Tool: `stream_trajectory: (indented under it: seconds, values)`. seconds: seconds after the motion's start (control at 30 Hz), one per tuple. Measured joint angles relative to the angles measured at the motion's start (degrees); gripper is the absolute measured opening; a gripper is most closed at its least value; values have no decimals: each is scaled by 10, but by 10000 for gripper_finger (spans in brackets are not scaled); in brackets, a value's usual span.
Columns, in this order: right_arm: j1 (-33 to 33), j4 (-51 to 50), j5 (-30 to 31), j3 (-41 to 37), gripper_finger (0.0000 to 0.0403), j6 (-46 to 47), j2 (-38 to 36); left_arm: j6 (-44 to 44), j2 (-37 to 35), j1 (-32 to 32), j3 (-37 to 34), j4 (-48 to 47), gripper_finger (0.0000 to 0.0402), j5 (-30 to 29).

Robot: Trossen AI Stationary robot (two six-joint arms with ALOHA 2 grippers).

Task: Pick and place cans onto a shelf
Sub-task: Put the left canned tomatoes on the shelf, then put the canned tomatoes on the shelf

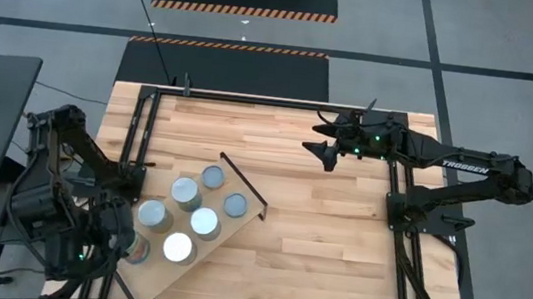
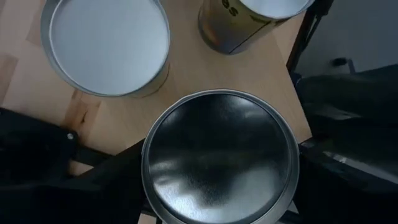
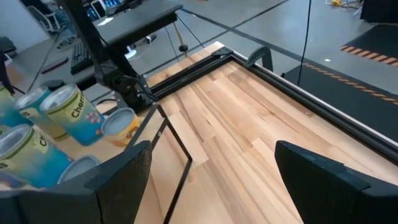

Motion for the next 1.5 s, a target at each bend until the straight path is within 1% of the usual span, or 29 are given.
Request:
stream_trajectory:
  seconds: [0.1, 0.2, 0.27, 0.5, 0.7, 0.93, 1.07, 1.33, 1.4, 1.43, 1.5]
  values:
    - [0, -10, 0, 0, 348, 0, 0, 12, 0, 0, -14, 0, 323, 4]
    - [0, -11, 0, 0, 348, 0, 0, 30, 1, 0, -48, 0, 323, 47]
    - [0, -9, 0, 0, 348, 1, 0, 39, 1, 0, -57, 0, 323, 61]
    - [0, 6, -3, 0, 348, 15, 0, 40, 0, 0, -57, 0, 329, 42]
    - [0, 6, -15, 0, 348, 14, 0, 26, 0, 0, -57, 0, 351, 54]
    - [0, 5, -16, 0, 348, 6, 0, 25, 0, 0, -55, 0, 354, 54]
    - [0, 5, -15, 0, 348, -7, 0, 25, -3, 0, -41, 0, 354, 56]
    - [-2, 5, -15, 0, 348, -16, 0, 5, -33, 8, -24, 0, 355, 74]
    - [-4, 4, -9, 0, 348, -21, 0, -7, -46, 18, -17, 0, 355, 66]
    - [-7, 0, -2, 0, 348, -21, 0, -10, -52, 24, -11, -1, 355, 52]
    - [-21, -29, 24, 0, 348, -20, -5, -9, -62, 38, 7, 0, 355, 7]
